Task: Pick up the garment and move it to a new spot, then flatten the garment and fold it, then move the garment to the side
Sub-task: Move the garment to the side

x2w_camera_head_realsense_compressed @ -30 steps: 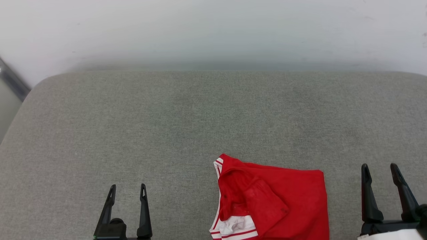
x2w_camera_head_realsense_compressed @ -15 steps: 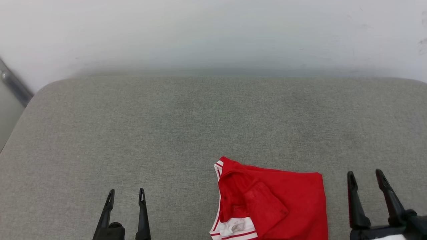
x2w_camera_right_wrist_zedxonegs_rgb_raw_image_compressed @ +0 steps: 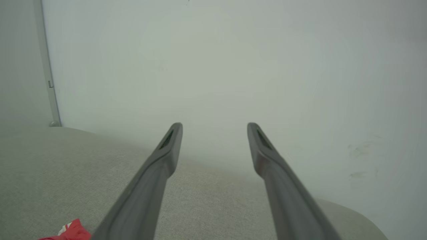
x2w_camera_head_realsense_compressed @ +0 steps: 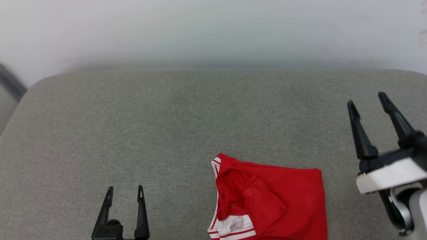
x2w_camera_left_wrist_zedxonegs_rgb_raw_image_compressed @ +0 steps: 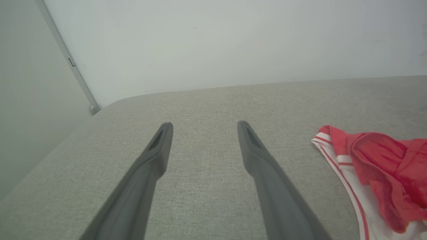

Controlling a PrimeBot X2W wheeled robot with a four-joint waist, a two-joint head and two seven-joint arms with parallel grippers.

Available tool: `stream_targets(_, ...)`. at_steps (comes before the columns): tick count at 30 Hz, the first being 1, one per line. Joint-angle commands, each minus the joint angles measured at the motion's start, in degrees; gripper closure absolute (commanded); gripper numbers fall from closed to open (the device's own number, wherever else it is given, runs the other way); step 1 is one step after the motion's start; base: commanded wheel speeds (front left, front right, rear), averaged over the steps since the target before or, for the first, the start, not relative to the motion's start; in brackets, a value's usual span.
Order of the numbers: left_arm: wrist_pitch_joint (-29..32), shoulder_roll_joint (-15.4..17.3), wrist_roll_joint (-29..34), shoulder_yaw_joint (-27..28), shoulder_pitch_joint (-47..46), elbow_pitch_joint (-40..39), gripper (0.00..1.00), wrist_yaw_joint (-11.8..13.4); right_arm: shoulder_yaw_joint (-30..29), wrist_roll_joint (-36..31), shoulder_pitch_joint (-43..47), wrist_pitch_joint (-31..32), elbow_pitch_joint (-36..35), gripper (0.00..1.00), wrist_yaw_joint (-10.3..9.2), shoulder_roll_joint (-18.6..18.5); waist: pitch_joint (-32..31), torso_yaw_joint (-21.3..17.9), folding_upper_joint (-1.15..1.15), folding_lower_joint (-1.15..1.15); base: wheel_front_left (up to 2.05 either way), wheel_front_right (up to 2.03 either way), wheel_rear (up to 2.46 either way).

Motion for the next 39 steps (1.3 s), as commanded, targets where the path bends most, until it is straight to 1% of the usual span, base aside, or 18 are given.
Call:
stream_targets(1,-0.11,-0.2,0.0,0.24,-0.5,-0.15,0.0,-0.1,1.75,2.37,-2.7,3.53,0.89,0.0,-0.04,-1.79,0.31,-0.12,0.0,0.0,0.0,0.0,0.0)
stream_targets(2,-0.12,-0.24,-0.03,0.22,-0.58,-0.18,0.0,-0.15,3.27,4.2,-4.03,7.28,1.61,0.0,-0.04,-3.41,0.48,-0.15,0.0,0.0,0.0,0.0,0.0)
stream_targets(4,-0.11,-0.29,-0.04,0.27,-0.67,-0.18,0.0,-0.26,5.99,9.99,-5.86,16.93,3.03,0.0,-0.04,-5.97,0.77,-0.23,0.0,0.0,0.0,0.0,0.0)
stream_targets(7,-0.11,-0.4,-0.05,0.24,-1.15,-0.16,0.0,-0.37,8.32,19.24,-8.33,31.35,3.51,0.0,-0.04,-10.68,1.41,-0.18,0.0,0.0,0.0,0.0,0.0)
stream_targets(9,-0.11,-0.51,-0.1,0.23,-1.59,-0.14,0.0,-0.44,9.09,24.9,-8.64,38.92,3.62,0.0,-0.04,-13.26,1.91,-0.07,0.0,0.0,0.0,0.0,0.0)
stream_targets(13,-0.11,-0.62,-0.19,0.32,-2.25,-0.24,0.0,-0.51,10.11,35.24,-6.3,52.25,4.72,0.0,-0.04,-17.22,3.07,0.14,0.0,0.0,0.0,0.0,0.0)
stream_targets(16,-0.11,-0.7,-0.18,0.12,-3.07,-0.14,0.0,-0.59,10.14,41.92,-4.69,59.05,5.98,0.0,-0.04,-18.53,4.03,0.46,0.0,0.0,0.0,0.0,0.0)
stream_targets(18,-0.11,-0.77,-0.12,-0.01,-3.47,-0.03,0.0,-0.74,9.82,45.09,-3.93,61.56,7.0,0.0,-0.04,-18.41,4.73,0.75,0.0,0.0,0.0,0.0,0.0)
stream_targets(20,-0.11,-0.8,-0.04,-0.07,-4.02,-0.02,0.0,-0.88,9.35,47.74,-3.26,63.12,8.28,0.0,-0.04,-17.52,5.48,1.08,0.0,0.0,0.0,0.0,0.0)
stream_targets(24,-0.11,-0.89,0.15,-0.26,-5.12,-0.3,0.0,-1.13,9.8,49.82,-3.04,64.64,10.82,0.0,-0.04,-15.76,7.3,1.82,0.0,0.0,0.0,0.0,0.0)
stream_targets(29,-0.11,-0.99,0.26,-0.65,-6.64,-0.35,0.0,-1.32,12.19,50.79,-3.82,64.44,13.05,0.0,-0.04,-13.37,9.68,2.95,0.0,0.0,0.0,0.0,0.0)
stream_targets(35,-0.11,-1.19,0.12,-1.32,-7.97,-0.11,0.0,-1.14,18.0,49.35,-3.35,62.75,17.03,0.0,-0.06,-10.04,11.5,4.18,0.0,0.0,0.0,0.0,0.0)
stream_targets(39,-0.11,-1.29,-0.03,-1.53,-8.47,0.11,0.0,-1.04,21.86,48.84,-2.99,62.29,19.22,0.0,-0.08,-9.47,11.78,4.75,0.0,0.0,0.0,0.0,0.0)
